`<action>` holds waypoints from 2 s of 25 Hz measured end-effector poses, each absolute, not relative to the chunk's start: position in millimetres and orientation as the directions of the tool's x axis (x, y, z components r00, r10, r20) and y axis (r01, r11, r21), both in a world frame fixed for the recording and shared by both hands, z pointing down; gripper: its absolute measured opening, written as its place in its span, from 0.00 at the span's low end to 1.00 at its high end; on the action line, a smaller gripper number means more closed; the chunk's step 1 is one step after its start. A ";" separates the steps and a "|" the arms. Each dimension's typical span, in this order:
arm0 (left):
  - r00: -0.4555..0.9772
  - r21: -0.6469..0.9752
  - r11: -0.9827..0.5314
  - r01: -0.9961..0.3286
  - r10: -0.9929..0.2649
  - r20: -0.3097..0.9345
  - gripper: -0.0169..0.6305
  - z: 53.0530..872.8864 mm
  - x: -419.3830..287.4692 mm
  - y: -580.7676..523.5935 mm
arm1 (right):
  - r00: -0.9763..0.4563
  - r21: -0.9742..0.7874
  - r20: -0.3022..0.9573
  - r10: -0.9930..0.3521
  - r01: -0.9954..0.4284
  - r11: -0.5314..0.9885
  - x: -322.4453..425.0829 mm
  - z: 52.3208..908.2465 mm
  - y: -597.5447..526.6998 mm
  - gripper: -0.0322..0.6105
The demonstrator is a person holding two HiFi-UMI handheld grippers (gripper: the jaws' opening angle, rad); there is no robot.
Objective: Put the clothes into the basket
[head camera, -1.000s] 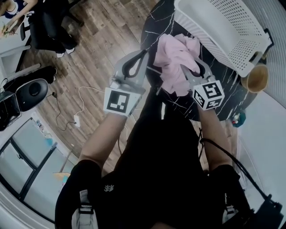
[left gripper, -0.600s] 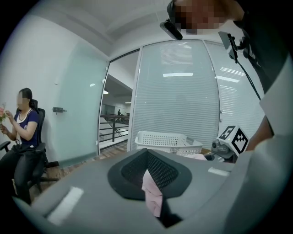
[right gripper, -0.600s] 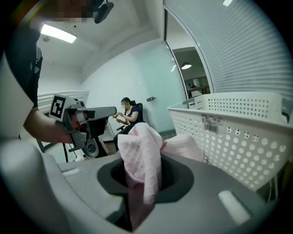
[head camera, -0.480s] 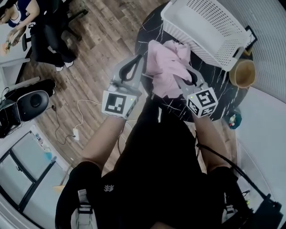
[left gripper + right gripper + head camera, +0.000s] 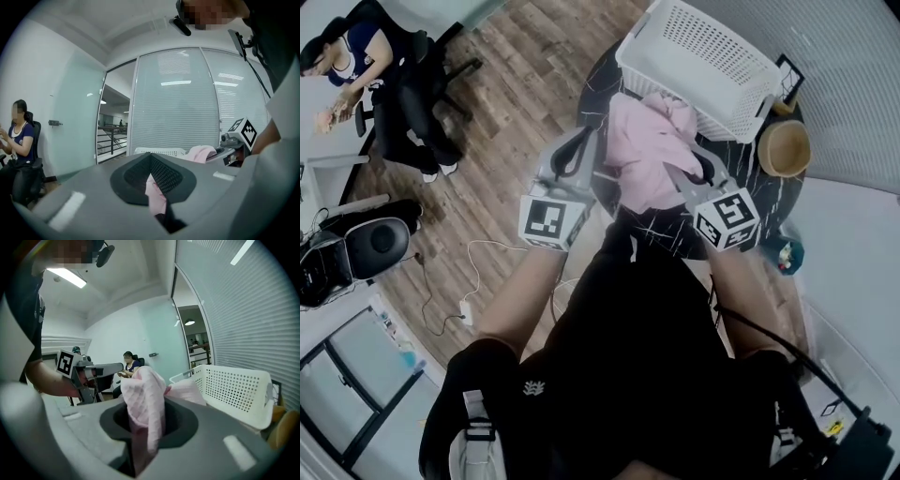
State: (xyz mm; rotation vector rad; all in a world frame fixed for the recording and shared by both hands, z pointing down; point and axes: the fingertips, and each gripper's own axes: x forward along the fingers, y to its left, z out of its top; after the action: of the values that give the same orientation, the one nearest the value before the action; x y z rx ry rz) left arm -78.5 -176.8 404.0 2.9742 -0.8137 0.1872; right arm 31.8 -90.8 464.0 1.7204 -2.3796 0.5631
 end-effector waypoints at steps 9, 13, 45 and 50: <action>0.877 0.009 -0.878 -0.478 -0.476 0.069 0.04 365.8 -65.5 -170.2 | -0.285 -0.172 0.284 -0.916 -0.955 0.243 46.8 411.7 -87.6 0.20; 0.881 0.002 -0.882 -0.470 -0.470 0.056 0.04 350.6 -59.3 -169.4 | -0.256 -0.146 0.258 -0.931 -0.963 0.225 58.5 387.6 -89.5 0.20; 0.926 -0.057 -0.924 -0.378 -0.377 -0.032 0.04 277.8 32.8 -191.2 | -0.096 -0.061 0.114 -0.989 -0.994 0.090 163.8 287.3 -121.1 0.19; 0.929 -0.067 -0.927 -0.369 -0.366 -0.059 0.04 259.7 45.5 -202.4 | -0.064 -0.075 0.085 -0.994 -0.996 0.057 187.3 267.7 -134.7 0.19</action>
State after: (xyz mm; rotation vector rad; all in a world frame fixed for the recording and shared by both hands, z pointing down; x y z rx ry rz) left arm 45.5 -202.4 259.7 3.1603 -0.6030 -0.0729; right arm 187.3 -134.7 267.7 2.1426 -2.2769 0.1766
